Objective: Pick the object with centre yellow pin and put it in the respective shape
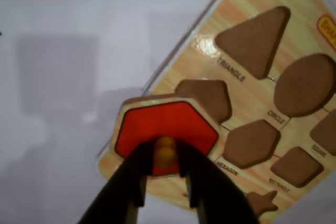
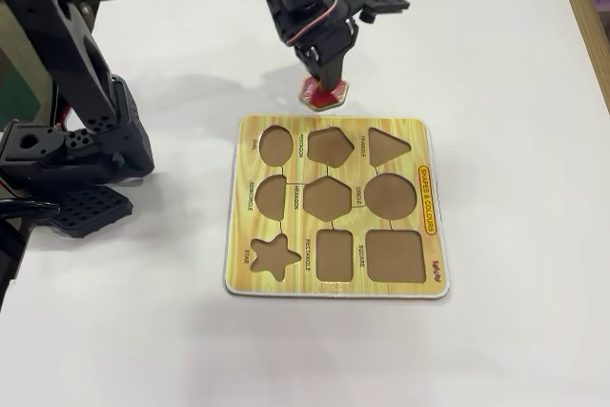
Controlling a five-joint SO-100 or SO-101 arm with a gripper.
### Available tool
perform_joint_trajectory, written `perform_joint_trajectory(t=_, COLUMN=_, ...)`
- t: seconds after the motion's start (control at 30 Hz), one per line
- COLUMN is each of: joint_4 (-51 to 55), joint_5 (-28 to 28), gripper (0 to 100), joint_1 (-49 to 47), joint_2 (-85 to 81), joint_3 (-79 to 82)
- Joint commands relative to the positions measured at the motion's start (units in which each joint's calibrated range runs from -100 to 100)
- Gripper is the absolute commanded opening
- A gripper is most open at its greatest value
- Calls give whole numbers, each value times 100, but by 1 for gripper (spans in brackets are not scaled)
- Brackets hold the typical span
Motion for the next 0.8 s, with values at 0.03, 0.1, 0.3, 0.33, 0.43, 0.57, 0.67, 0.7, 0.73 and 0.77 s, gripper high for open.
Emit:
perform_joint_trajectory(t=0.03, joint_4=123, joint_5=327, gripper=4, joint_1=428, joint_2=-473, joint_3=243)
perform_joint_trajectory(t=0.1, joint_4=123, joint_5=379, gripper=4, joint_1=564, joint_2=-573, joint_3=495)
perform_joint_trajectory(t=0.3, joint_4=97, joint_5=583, gripper=4, joint_1=1053, joint_2=-1008, joint_3=1241)
perform_joint_trajectory(t=0.33, joint_4=97, joint_5=646, gripper=4, joint_1=1170, joint_2=-1092, joint_3=1331)
perform_joint_trajectory(t=0.43, joint_4=106, joint_5=808, gripper=4, joint_1=1492, joint_2=-1318, joint_3=1529)
perform_joint_trajectory(t=0.57, joint_4=106, joint_5=1033, gripper=4, joint_1=1814, joint_2=-1469, joint_3=1601)
perform_joint_trajectory(t=0.67, joint_4=106, joint_5=1200, gripper=4, joint_1=2068, joint_2=-1510, joint_3=1601)
perform_joint_trajectory(t=0.7, joint_4=106, joint_5=1253, gripper=4, joint_1=2137, joint_2=-1502, joint_3=1601)
perform_joint_trajectory(t=0.73, joint_4=80, joint_5=1315, gripper=4, joint_1=2185, joint_2=-1502, joint_3=1601)
perform_joint_trajectory(t=0.77, joint_4=45, joint_5=1404, gripper=4, joint_1=2234, joint_2=-1477, joint_3=1601)
